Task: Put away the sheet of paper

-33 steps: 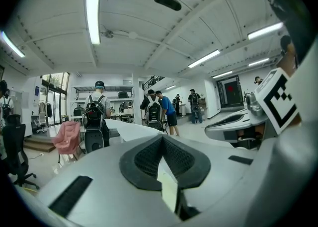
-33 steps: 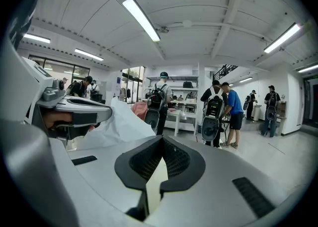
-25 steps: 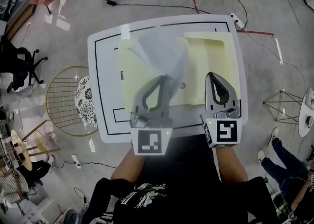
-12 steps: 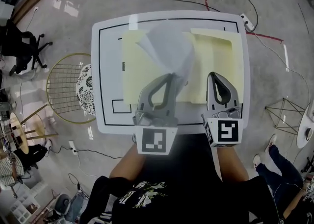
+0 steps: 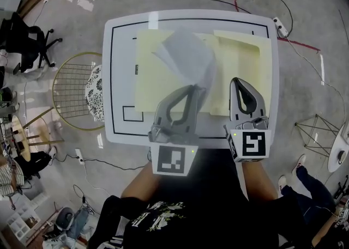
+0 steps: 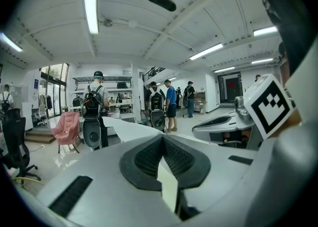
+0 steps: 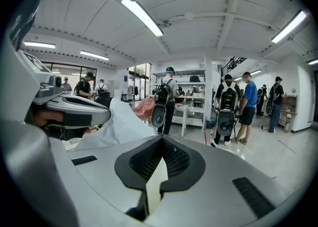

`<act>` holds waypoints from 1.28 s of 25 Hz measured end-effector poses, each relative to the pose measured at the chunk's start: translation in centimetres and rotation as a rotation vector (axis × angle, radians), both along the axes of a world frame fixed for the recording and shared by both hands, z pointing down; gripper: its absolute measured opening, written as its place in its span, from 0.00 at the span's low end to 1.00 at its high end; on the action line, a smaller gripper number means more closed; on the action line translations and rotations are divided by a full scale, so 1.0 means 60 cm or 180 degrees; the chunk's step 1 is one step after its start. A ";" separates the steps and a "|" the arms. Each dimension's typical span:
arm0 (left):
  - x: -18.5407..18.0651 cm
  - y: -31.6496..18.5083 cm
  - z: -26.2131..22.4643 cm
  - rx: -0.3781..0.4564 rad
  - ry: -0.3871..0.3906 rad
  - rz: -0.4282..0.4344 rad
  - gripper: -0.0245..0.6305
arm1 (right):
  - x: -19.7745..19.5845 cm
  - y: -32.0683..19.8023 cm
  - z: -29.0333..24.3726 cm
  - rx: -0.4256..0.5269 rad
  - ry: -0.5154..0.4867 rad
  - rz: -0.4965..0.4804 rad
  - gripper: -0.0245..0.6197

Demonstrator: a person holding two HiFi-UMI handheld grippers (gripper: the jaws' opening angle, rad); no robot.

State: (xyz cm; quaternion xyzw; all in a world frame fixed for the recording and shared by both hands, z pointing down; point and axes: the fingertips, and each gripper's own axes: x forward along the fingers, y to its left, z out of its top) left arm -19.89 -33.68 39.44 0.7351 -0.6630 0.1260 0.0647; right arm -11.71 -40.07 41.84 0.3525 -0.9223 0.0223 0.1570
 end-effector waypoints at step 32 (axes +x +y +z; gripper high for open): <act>-0.002 -0.056 0.225 -0.1131 -0.0117 0.0398 0.04 | 0.061 -0.025 0.075 -0.0267 0.0227 0.0293 0.03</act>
